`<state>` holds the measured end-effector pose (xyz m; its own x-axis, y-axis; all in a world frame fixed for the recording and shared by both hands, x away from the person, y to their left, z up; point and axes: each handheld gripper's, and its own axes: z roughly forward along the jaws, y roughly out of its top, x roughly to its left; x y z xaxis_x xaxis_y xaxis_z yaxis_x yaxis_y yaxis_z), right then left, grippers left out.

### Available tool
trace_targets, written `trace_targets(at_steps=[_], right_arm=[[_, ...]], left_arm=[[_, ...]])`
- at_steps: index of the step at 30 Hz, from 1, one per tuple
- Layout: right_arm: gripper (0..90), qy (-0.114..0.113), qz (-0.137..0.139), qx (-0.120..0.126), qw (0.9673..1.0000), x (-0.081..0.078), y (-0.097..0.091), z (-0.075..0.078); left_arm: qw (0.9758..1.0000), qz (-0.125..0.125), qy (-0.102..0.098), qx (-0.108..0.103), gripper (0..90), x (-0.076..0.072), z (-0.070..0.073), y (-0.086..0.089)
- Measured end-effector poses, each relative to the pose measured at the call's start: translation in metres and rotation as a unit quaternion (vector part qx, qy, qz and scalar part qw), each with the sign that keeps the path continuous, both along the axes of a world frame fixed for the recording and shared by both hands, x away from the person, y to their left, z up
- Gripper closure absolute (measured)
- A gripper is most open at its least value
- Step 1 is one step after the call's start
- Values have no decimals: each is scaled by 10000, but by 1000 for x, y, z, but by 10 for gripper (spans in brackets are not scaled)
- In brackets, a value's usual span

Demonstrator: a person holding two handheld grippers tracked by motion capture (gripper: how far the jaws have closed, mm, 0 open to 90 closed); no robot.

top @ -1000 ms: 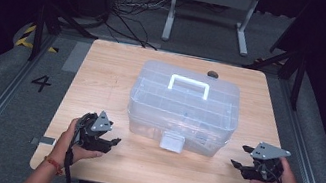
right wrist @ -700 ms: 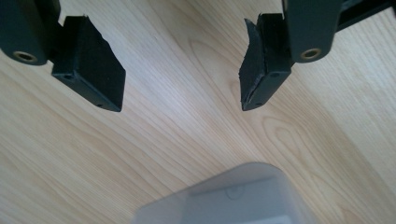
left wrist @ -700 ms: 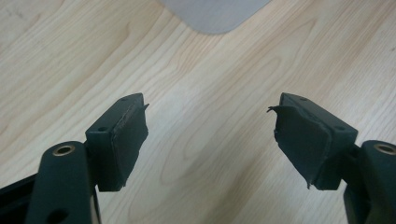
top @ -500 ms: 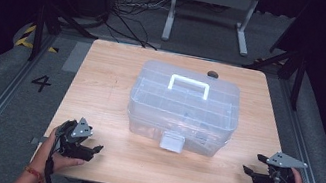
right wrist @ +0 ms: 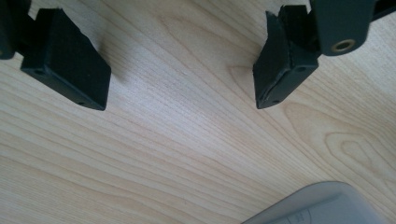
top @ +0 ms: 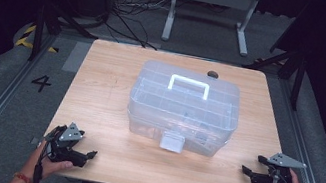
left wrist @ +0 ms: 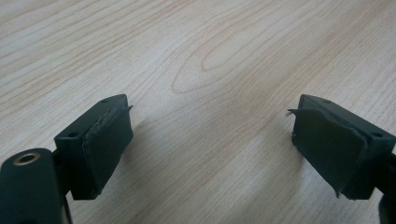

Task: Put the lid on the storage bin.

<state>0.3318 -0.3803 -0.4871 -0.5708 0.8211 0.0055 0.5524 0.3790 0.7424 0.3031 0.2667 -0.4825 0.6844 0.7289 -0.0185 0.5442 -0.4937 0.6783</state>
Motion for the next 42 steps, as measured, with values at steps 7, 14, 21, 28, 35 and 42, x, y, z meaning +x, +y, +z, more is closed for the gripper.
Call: trace_targets(at_steps=[7, 14, 21, 28, 35, 42], right_arm=[[191, -5, -3, -2, 10000, 0, 0, 0], [190, -7, -23, -3, 10000, 0, 0, 0], [190, -7, -25, -3, 10000, 0, 0, 0], [185, -7, -39, -8, 10000, 0, 0, 0], [184, 0, -44, -5, 10000, 0, 0, 0], [183, 2, -44, -4, 10000, 0, 0, 0]], left_arm=[[10000, 2, -35, 13, 117, 1, 0, 0], [10000, -11, -25, 19, 116, 1, 0, 0], [10000, -29, -19, 4, 101, 3, -1, -1], [10000, -44, -33, 19, 100, 4, 0, 0], [10000, -65, -39, 44, 100, 4, 0, 0], [10000, -62, -33, 35, 99, 4, 0, 0]])
